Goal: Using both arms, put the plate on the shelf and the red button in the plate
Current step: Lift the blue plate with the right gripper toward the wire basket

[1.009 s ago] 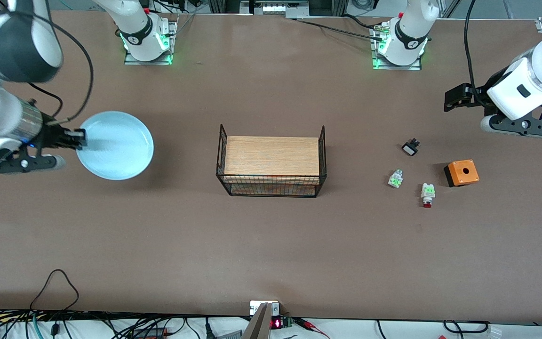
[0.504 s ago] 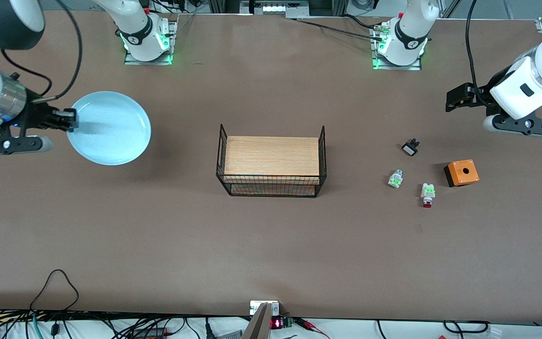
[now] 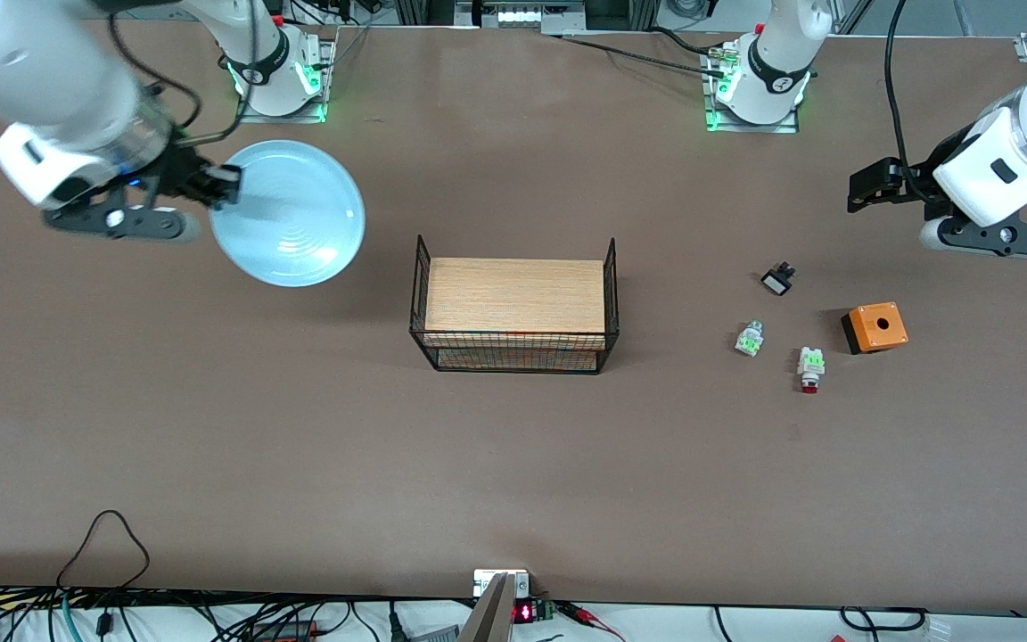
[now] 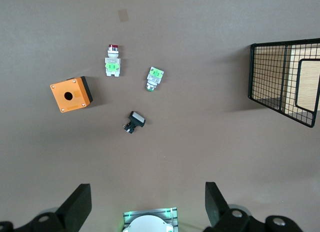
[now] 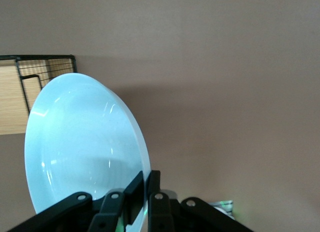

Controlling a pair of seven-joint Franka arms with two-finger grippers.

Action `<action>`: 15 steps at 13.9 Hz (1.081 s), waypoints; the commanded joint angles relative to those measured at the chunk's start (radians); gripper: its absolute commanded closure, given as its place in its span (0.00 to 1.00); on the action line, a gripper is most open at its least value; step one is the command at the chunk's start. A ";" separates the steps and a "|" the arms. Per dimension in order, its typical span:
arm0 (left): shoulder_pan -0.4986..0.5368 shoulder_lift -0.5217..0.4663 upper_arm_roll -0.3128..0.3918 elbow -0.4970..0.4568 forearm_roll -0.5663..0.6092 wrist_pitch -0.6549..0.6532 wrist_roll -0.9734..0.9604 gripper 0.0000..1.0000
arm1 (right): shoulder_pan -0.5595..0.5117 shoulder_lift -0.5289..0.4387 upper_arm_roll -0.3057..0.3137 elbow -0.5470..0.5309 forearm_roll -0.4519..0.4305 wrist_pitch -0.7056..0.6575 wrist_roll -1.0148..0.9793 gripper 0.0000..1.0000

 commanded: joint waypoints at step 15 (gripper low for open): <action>0.005 0.001 -0.001 0.041 0.007 -0.005 -0.005 0.00 | 0.403 0.147 -0.012 0.004 0.045 0.293 0.763 0.96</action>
